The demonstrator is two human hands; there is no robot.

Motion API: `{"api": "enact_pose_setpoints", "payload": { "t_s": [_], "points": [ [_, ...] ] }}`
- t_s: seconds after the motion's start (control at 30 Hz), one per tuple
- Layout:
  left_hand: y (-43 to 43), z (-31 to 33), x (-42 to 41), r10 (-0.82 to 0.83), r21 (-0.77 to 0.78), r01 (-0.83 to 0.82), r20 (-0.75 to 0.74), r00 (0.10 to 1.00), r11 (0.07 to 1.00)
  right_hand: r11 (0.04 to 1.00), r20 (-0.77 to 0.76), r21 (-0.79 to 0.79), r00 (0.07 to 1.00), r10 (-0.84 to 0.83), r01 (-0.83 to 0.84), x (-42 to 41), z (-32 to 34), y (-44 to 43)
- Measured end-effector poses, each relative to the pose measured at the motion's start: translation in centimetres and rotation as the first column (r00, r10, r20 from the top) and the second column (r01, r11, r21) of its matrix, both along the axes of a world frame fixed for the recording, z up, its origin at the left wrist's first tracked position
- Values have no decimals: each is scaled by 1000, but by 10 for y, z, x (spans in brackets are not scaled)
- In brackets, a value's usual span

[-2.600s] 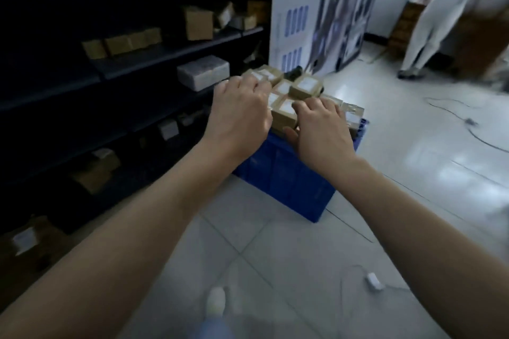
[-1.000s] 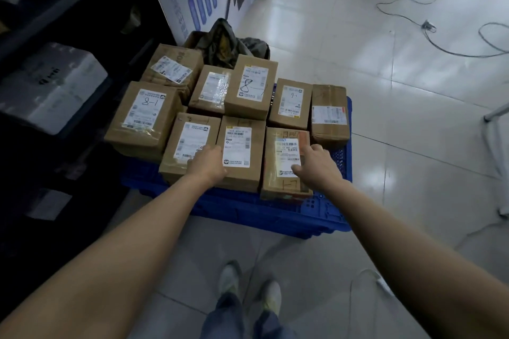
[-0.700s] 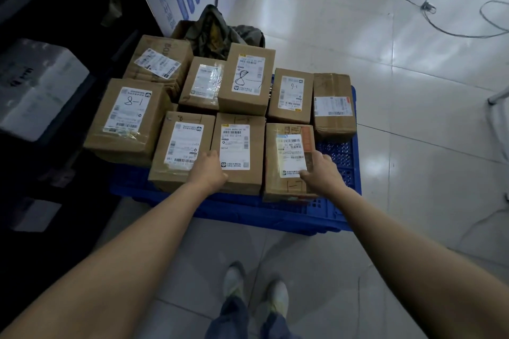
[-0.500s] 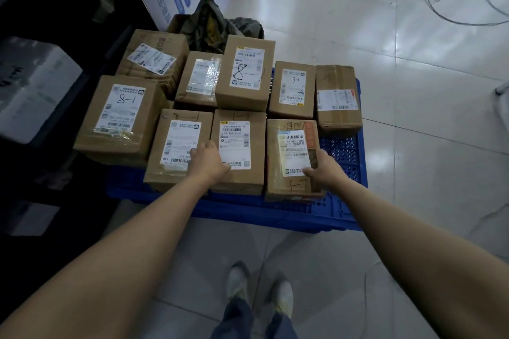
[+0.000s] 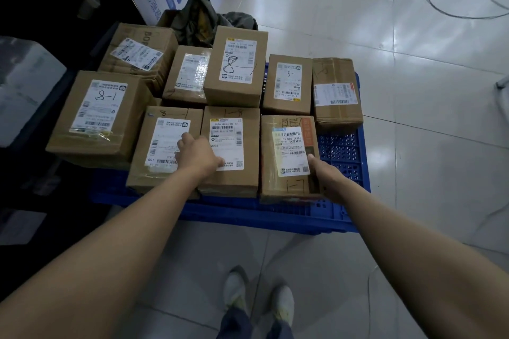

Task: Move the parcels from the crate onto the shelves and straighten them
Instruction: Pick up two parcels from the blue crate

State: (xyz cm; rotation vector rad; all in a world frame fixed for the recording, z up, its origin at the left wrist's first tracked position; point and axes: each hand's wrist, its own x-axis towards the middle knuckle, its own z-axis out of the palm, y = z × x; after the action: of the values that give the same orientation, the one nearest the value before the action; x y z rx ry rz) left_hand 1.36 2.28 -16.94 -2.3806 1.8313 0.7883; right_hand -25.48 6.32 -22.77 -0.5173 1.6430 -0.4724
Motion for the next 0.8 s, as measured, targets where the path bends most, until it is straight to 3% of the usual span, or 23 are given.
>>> {"api": "enact_pose_setpoints", "payload": {
  "t_s": [0.37,0.47,0.63,0.7,0.8],
  "points": [
    [-7,2,-16,151,83,-150,-9,989,985,998,198,47,979,-56,47,-5,-10,10],
    [-8,3,-16,173,103,-172,-4,985,980,988,268,93,953,-141,120,-8,-16,16],
    [-5,3,-18,225,125,-220,-34,974,968,990,245,62,960,-137,125,-21,-20,26],
    [0,1,-20,229,143,-214,-94,969,966,991,224,38,965,-135,129,-27,-16,25],
    [5,-6,-25,271,119,-245,-326,906,962,990,194,19,971,-139,138,-37,-10,24]
  ]
}}
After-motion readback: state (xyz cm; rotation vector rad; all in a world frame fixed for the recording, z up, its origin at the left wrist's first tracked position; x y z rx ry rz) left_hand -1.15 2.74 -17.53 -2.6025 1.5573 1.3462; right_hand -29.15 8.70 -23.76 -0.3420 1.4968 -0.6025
